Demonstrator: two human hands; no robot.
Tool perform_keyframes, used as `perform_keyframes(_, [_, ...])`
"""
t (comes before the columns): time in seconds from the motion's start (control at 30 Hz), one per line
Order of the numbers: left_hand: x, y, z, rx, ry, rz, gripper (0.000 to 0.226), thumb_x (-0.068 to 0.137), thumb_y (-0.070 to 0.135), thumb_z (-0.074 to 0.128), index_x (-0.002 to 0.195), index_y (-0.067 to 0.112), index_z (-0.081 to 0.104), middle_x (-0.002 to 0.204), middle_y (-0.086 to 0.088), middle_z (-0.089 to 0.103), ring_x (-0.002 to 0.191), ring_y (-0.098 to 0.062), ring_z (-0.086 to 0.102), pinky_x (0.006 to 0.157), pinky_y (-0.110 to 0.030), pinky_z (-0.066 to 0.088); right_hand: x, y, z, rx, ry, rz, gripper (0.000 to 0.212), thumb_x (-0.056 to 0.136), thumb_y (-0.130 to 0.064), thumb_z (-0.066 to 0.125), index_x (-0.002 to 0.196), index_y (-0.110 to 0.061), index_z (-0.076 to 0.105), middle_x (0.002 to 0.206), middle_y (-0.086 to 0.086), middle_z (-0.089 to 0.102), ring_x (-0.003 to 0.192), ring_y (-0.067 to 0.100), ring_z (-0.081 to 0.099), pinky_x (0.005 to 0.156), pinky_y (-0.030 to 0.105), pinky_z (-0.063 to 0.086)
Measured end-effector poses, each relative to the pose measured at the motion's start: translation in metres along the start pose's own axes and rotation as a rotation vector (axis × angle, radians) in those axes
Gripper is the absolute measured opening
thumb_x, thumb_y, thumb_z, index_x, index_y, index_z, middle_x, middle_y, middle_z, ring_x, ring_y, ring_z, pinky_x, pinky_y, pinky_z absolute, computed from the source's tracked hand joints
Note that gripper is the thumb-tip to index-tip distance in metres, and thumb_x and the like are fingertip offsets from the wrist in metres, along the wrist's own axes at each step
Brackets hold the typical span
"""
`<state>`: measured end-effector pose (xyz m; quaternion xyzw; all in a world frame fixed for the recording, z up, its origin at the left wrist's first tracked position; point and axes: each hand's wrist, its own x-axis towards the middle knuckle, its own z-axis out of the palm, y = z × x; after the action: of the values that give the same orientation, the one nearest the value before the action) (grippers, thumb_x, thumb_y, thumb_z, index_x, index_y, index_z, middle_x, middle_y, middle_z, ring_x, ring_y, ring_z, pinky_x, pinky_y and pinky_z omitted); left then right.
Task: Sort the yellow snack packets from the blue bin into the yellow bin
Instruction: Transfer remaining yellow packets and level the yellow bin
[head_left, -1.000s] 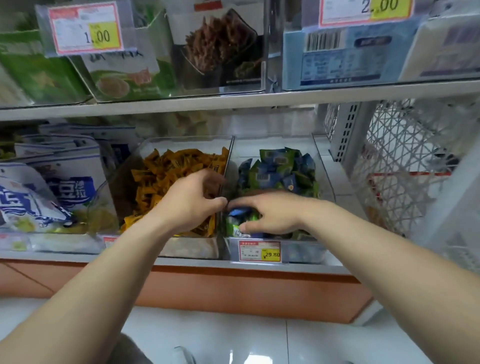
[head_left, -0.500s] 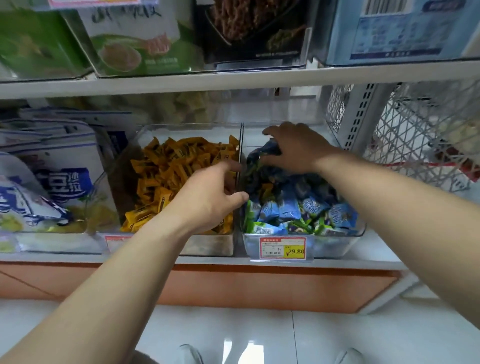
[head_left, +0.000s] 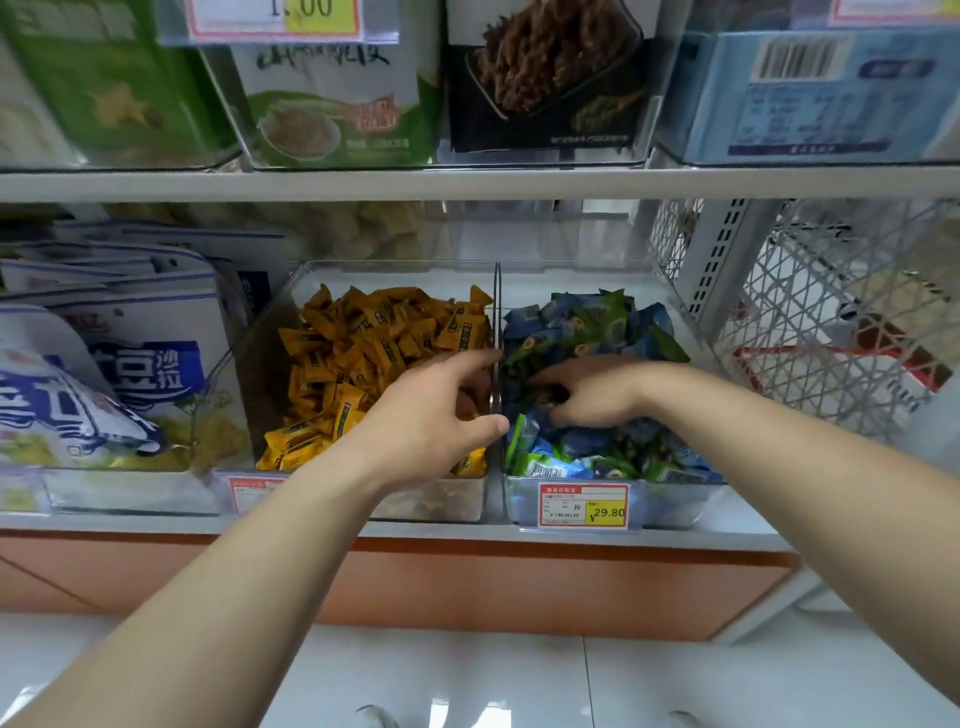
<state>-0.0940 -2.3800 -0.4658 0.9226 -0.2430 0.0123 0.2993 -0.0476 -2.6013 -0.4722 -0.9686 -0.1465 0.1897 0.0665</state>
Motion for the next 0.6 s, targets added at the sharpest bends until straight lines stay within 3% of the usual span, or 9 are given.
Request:
perform_keyframes(0.13, [0.0,0.0,0.0,-0.024,0.002,-0.011,0.068,0.089,0.041,0.069,0.149,0.037,0.038,0.127,0.011,0.06,0.103,-0.007,0.06,0.086,-0.02,0.049,0.001,-0.007,-0.008,0.076,0.012,-0.002,0.063,0.084,-0.038,0.071,0.141,-0.033,0.048,0.131,-0.005,0.057,0.106,0.017,0.057,0.088,0.031,0.051])
perform_keyframes(0.27, [0.002,-0.001,0.0,-0.043,-0.002,-0.016,0.068,0.088,0.043,0.069,0.149,0.037,0.039,0.123,0.012,0.061,0.1,-0.005,0.06,0.083,-0.019,0.05,-0.01,0.002,-0.012,0.118,0.049,0.02,0.056,0.082,-0.041,0.076,0.133,-0.03,0.056,0.124,-0.007,0.059,0.104,0.015,0.056,0.086,0.028,0.047])
perform_keyframes(0.33, [0.003,-0.002,0.001,-0.053,0.0,-0.023,0.068,0.088,0.043,0.069,0.149,0.037,0.04,0.123,0.012,0.062,0.099,-0.004,0.06,0.084,-0.022,0.053,-0.019,0.007,-0.015,0.154,0.084,0.008,0.05,0.083,-0.04,0.076,0.13,-0.03,0.061,0.108,-0.015,0.062,0.093,0.007,0.058,0.077,0.021,0.044])
perform_keyframes(0.4, [0.004,-0.001,0.002,-0.045,0.013,-0.026,0.067,0.088,0.042,0.069,0.148,0.036,0.041,0.122,0.011,0.062,0.098,-0.003,0.061,0.084,-0.023,0.054,-0.027,0.01,-0.018,0.206,0.175,-0.029,0.037,0.085,-0.034,0.075,0.121,-0.031,0.068,0.088,-0.026,0.058,0.076,-0.008,0.057,0.061,0.009,0.037])
perform_keyframes(0.47, [0.005,0.0,0.004,-0.015,0.034,-0.023,0.064,0.088,0.043,0.069,0.146,0.035,0.043,0.121,0.011,0.063,0.097,-0.005,0.061,0.081,-0.022,0.052,-0.033,0.013,-0.021,0.231,0.292,-0.058,0.027,0.086,-0.027,0.074,0.113,-0.032,0.072,0.082,-0.029,0.056,0.071,-0.014,0.054,0.057,0.003,0.036])
perform_keyframes(0.6, [0.009,0.009,0.007,0.107,0.158,-0.036,0.055,0.085,0.05,0.067,0.136,0.035,0.052,0.125,0.006,0.06,0.11,-0.015,0.059,0.088,-0.033,0.053,-0.046,0.018,-0.024,0.315,0.549,-0.009,0.016,0.084,-0.022,0.077,0.093,-0.036,0.074,0.09,-0.016,0.067,0.08,0.0,0.059,0.065,0.009,0.043])
